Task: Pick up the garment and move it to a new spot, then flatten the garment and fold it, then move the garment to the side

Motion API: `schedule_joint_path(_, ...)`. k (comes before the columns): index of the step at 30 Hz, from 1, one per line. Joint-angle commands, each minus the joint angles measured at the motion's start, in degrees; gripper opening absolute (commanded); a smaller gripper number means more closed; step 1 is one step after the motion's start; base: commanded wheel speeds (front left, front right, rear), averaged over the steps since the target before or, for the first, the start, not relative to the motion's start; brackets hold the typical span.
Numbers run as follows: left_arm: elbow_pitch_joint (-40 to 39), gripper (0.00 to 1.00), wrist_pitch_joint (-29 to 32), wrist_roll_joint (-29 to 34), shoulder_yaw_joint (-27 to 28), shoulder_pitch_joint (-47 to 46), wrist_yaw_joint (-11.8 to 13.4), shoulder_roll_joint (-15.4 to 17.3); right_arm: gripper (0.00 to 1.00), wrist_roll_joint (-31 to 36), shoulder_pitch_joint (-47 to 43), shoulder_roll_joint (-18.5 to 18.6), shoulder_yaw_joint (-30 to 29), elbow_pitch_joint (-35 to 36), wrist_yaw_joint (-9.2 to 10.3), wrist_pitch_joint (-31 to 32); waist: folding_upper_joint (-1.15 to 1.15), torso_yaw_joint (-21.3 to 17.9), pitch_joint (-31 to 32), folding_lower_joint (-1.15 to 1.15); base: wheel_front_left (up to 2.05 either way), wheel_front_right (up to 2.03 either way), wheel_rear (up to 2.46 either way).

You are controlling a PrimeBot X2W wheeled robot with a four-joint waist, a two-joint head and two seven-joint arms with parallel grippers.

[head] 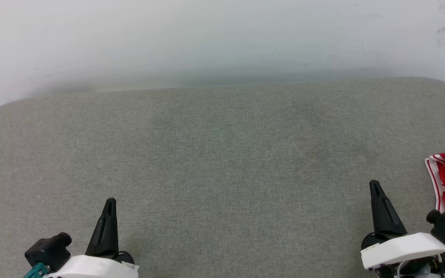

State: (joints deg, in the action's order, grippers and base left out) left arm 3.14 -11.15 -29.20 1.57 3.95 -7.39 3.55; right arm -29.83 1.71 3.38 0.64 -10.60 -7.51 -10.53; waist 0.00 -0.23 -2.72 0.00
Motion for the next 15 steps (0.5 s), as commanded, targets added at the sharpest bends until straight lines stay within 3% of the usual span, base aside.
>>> schedule_joint_path(1, -0.5, 0.0, 0.3, -2.1, -0.1, -1.8, 0.0, 0.6, 0.0, -2.1, 1.5, 0.6, -0.2, 0.7, 0.01, 0.3, 0.0, 0.0, 0.0, 0.0, 0.0, 0.0, 0.0)
schedule_joint_path(15, 1.9, 0.0, 3.0, -14.8, 0.1, -3.6, 0.0, 1.0, 0.0, -14.6, 2.2, 1.0, -0.8, 0.0, 0.01, 3.0, 0.0, 0.0, 0.4, 0.0, 0.0, 0.0, 0.0)
